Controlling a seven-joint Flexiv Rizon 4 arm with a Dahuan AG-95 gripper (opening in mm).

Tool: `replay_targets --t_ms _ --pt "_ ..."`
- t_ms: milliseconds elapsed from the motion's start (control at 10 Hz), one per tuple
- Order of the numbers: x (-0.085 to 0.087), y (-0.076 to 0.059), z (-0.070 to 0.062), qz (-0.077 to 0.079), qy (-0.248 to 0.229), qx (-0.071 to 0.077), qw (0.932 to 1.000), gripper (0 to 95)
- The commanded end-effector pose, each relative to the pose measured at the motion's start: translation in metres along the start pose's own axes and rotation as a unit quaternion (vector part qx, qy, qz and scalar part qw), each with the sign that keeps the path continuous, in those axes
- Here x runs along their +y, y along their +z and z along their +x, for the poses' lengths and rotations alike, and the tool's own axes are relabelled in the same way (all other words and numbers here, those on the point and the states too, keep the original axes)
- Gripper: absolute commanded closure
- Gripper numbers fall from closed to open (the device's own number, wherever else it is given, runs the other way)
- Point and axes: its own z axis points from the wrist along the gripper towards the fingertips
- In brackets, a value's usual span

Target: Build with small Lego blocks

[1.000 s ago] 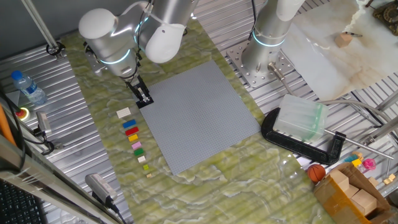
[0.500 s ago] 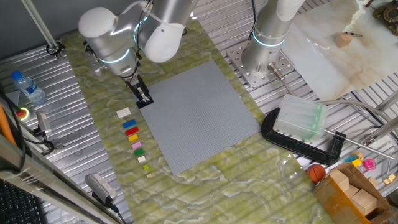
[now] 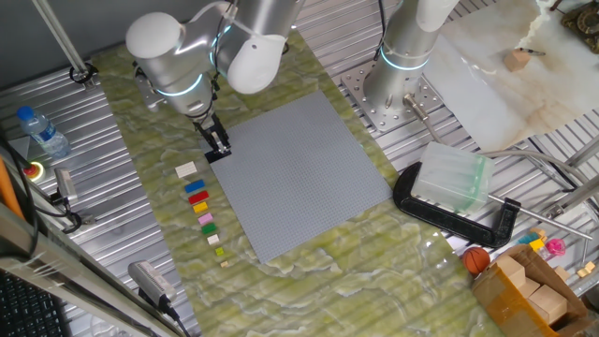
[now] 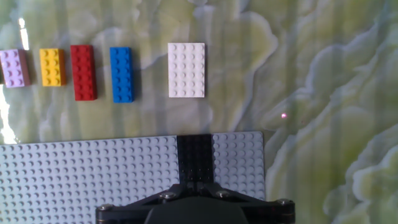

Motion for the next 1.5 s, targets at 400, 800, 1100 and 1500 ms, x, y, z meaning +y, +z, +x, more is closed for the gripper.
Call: replay_targets --t_ms 400,800,1100,1500 --pt "-0.002 0.004 0.001 -0.001 0.017 0.003 0.9999 95.0" --pt "-0.005 0.002 0.005 -0.001 0.020 0.012 0.9997 95.0" --pt "-0.018 0.004 0.012 -0.020 0.013 0.014 0.9996 95.0" --pt "-0.018 0.003 0.011 -0.019 0.004 0.010 0.9998 95.0"
